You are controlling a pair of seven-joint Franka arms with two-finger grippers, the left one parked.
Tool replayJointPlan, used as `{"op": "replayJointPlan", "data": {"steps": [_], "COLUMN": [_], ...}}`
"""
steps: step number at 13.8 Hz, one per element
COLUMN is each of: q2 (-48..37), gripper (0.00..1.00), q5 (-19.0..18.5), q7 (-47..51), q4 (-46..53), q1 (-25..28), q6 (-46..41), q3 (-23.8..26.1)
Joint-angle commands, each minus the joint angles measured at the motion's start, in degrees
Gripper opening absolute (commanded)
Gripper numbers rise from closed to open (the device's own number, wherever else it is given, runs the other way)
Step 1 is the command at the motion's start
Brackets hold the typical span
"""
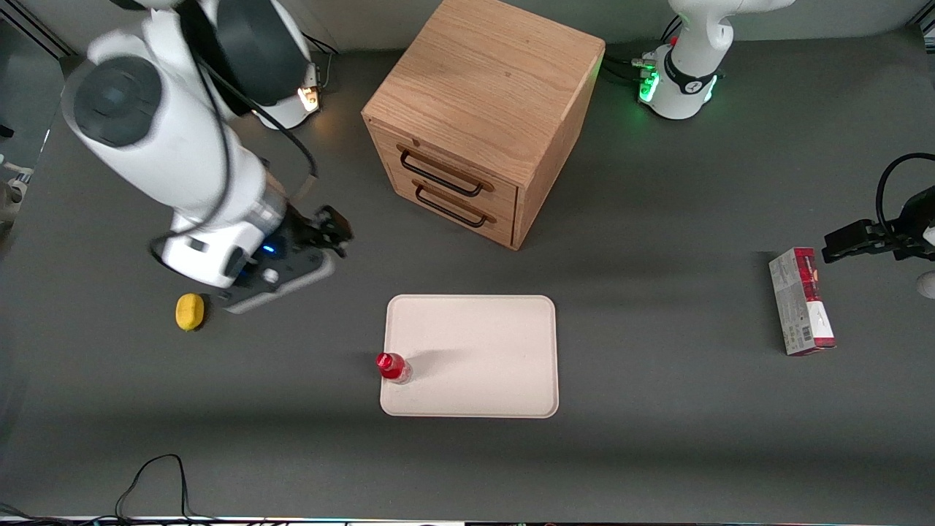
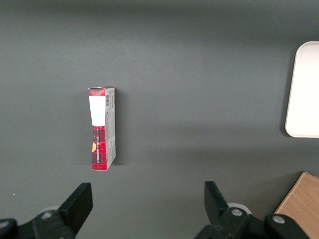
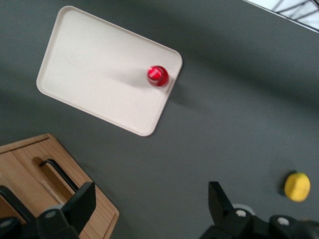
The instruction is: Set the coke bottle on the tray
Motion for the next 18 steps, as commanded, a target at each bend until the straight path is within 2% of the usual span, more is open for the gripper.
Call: {"op": "replayJointPlan", "data": {"steps": [1,5,7,9,12,18], "q2": [-10.9,-20.0,-23.5,-25.4,-25.5,-25.1], "gripper": [1.00,1.00,1.00,1.00,1.00,1.00], "q5": [-1.3,-2.1,-6.4,-8.5,-8.5,-8.6], "q7": [0.6,-0.1,-1.1,-1.1,-1.1,-0.9], "q4": [-14.7,-26.3,-30.9,-33.9,-34.0,-33.7], "q1": [-5.1,-17.2,-21.1,-24.7,-26.4,-26.3], "q6": [1.9,5.8,7.4,8.5,8.3,7.8], "q3": [0.6,6.1,8.9,11.7,11.4,8.5]}}
